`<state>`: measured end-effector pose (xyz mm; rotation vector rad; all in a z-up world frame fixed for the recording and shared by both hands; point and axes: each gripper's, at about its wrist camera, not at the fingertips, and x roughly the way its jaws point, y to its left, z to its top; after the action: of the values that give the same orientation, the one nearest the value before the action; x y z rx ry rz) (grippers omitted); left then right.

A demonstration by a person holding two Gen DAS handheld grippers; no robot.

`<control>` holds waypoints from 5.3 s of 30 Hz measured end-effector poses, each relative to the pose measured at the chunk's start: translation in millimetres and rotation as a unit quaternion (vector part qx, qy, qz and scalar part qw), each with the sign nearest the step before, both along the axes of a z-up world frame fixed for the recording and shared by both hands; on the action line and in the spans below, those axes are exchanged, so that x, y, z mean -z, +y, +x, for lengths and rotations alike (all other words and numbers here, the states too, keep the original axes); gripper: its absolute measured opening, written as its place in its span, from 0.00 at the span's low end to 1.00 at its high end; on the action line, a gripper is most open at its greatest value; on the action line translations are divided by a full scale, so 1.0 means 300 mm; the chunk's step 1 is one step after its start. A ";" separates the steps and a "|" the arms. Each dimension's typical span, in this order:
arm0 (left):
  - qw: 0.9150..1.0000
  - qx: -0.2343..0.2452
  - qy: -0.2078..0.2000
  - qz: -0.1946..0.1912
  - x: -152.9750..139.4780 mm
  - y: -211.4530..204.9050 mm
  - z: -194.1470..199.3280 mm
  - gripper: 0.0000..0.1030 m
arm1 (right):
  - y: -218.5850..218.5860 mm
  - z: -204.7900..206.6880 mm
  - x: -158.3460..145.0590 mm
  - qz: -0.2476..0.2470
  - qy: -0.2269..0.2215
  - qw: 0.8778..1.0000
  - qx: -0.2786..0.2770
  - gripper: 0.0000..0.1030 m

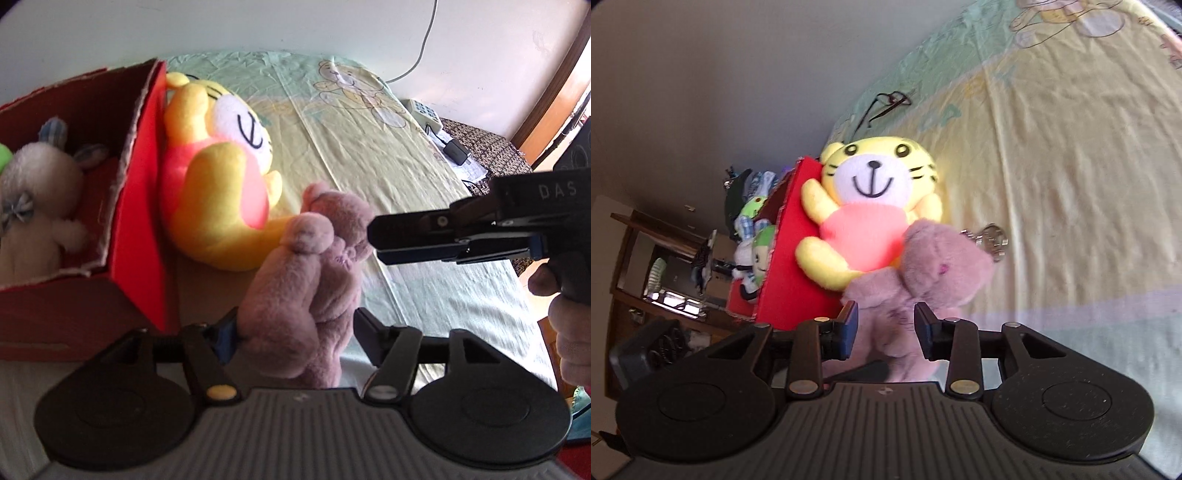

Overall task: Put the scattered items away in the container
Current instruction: 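Lift the teddy bear with the right gripper and carry it toward the box, then lower the held teddy bear into the red box, then open the right gripper to release the teddy bear in the box, then move the right gripper to the yellow tiger plush with pink belly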

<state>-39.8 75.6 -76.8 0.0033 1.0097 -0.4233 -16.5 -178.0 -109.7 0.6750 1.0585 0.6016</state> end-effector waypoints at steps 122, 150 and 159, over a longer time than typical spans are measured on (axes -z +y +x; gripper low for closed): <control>0.988 0.152 -0.006 -0.022 -0.063 0.467 0.292 0.56 | 0.760 0.145 -0.254 -0.164 -0.156 0.973 0.032 0.39; 0.997 0.080 -0.005 -0.008 -0.051 0.487 0.280 0.46 | 0.626 -0.001 -0.262 -0.110 -0.187 0.970 0.106 0.30; 0.997 0.065 -0.008 -0.039 -0.082 0.544 0.248 0.49 | 0.469 -0.081 -0.182 -0.124 -0.133 0.966 0.181 0.31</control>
<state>34.6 238.7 -52.2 0.0029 0.9798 -0.5798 -40.8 -37.4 -55.0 0.5319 0.7196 0.2273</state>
